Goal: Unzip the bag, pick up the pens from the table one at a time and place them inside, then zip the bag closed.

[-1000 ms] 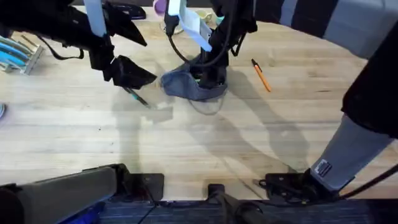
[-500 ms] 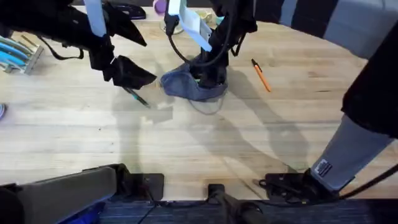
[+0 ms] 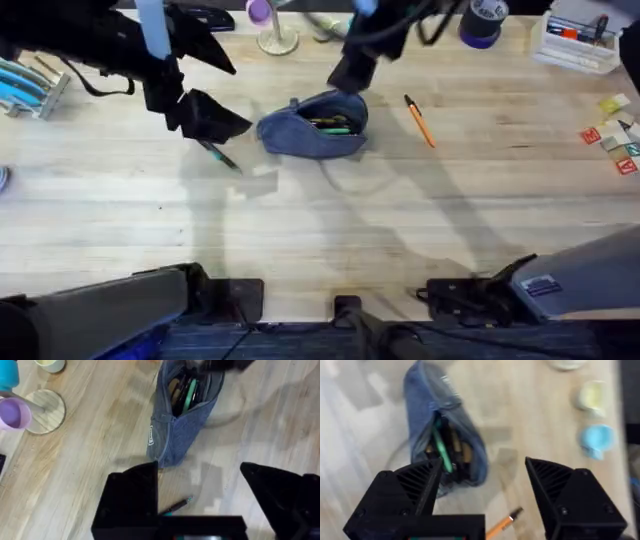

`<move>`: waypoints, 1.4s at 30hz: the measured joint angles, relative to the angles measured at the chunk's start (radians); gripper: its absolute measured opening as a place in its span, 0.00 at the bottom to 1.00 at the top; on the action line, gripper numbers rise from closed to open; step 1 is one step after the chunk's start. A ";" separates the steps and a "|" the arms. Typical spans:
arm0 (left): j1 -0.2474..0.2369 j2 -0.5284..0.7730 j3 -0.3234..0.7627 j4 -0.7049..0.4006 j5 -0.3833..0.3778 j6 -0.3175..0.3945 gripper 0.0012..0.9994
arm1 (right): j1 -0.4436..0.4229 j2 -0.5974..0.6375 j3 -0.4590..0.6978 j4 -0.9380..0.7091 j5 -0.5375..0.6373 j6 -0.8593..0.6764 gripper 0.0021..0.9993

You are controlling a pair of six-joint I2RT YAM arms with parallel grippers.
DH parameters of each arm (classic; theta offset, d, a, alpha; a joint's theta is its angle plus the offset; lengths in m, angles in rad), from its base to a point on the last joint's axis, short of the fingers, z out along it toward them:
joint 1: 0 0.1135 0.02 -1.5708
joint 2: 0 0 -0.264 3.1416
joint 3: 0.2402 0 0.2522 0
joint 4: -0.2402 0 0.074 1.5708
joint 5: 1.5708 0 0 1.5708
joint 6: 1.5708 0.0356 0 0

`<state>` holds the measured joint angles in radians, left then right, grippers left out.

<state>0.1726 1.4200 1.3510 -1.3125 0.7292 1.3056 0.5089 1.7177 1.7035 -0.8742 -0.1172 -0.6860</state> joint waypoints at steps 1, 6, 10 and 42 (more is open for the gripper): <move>0.000 0.000 0.000 0.000 0.000 0.000 0.99 | -0.012 -0.020 0.003 0.000 0.009 0.020 1.00; 0.000 0.000 0.000 0.000 0.000 0.000 0.99 | -0.110 -0.061 0.006 -0.008 0.029 0.136 1.00; 0.000 0.000 0.000 0.000 0.000 0.000 0.99 | -0.199 -0.060 0.006 -0.075 0.047 0.219 1.00; 0.000 0.000 0.000 0.000 0.000 0.000 0.99 | -0.429 0.177 -0.347 0.105 -0.025 0.447 1.00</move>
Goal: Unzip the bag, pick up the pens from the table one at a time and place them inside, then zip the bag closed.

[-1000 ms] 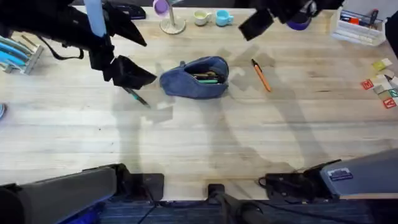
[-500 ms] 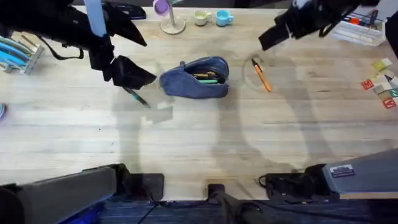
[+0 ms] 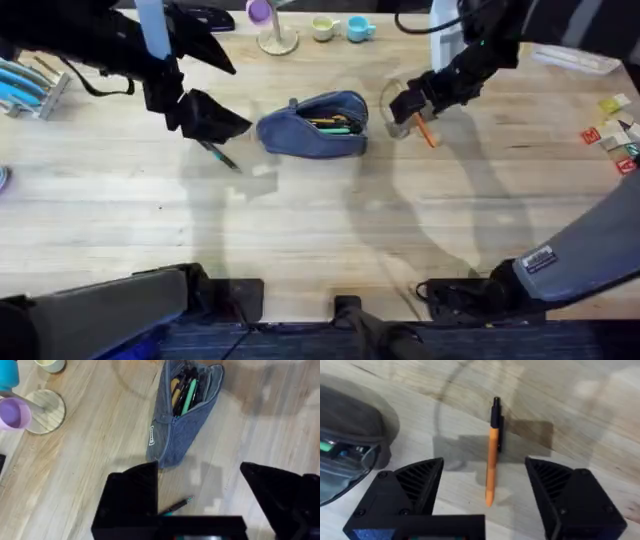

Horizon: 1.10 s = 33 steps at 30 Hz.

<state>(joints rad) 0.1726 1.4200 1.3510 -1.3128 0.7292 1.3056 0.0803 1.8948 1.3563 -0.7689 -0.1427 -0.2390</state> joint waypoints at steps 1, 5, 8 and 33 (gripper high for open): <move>0.000 0.000 0.000 0.000 0.000 0.000 0.99 | 0.000 0.013 0.000 0.000 0.000 0.000 1.00; 0.000 0.000 0.000 0.000 0.000 0.000 0.99 | 0.000 0.022 0.005 0.005 0.000 0.004 1.00; 0.000 0.000 0.000 0.000 0.000 0.000 0.99 | 0.000 0.032 0.014 0.003 0.008 0.005 0.91; 0.000 0.000 0.000 0.000 0.000 0.000 0.99 | 0.045 0.045 0.023 0.021 0.150 0.003 0.04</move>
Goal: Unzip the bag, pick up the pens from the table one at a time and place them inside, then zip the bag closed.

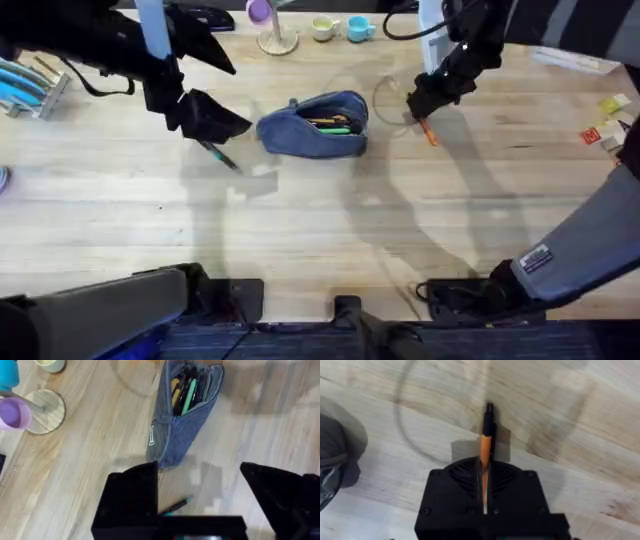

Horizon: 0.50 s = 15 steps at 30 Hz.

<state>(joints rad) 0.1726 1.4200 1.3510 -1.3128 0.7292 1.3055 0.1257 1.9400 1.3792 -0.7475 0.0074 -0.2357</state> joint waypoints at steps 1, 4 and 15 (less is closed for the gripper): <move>0.000 0.000 0.000 0.000 0.000 0.000 0.99 | 0.000 0.000 0.000 0.000 0.000 0.000 0.04; 0.000 0.000 0.000 0.000 0.000 0.000 0.99 | 0.000 0.000 0.000 0.000 0.000 0.000 0.03; 0.000 0.000 0.000 0.000 0.000 0.000 0.99 | 0.014 -0.020 0.005 -0.005 -0.042 0.000 0.03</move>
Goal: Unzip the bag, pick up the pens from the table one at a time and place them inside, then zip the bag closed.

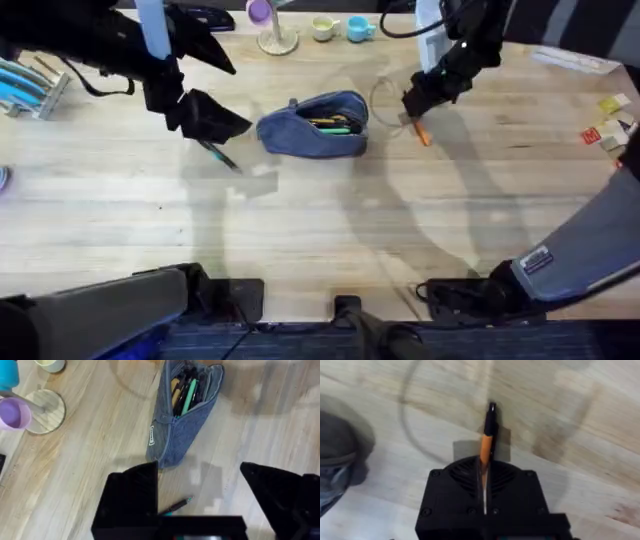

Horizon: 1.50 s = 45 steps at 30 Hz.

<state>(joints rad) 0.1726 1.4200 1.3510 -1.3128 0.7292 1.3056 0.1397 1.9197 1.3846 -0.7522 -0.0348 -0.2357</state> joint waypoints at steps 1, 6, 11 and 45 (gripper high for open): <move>0.000 0.000 0.000 0.000 0.000 0.000 0.99 | 0.021 -0.108 0.002 -0.005 -0.064 -0.052 0.03; 0.000 0.000 0.000 0.000 0.000 0.000 0.99 | 0.064 -0.210 0.016 -0.007 -0.168 -0.178 0.03; 0.000 0.000 0.000 0.000 0.000 0.000 0.99 | 0.152 -0.243 0.018 -0.021 -0.210 -0.294 0.03; 0.000 0.000 0.000 0.000 0.000 0.000 0.99 | 0.315 -0.142 0.019 0.018 -0.229 -0.795 0.03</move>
<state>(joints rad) 0.1726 1.4200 1.3510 -1.3128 0.7292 1.3056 0.4545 1.7781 1.4036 -0.7342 -0.2634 -1.0308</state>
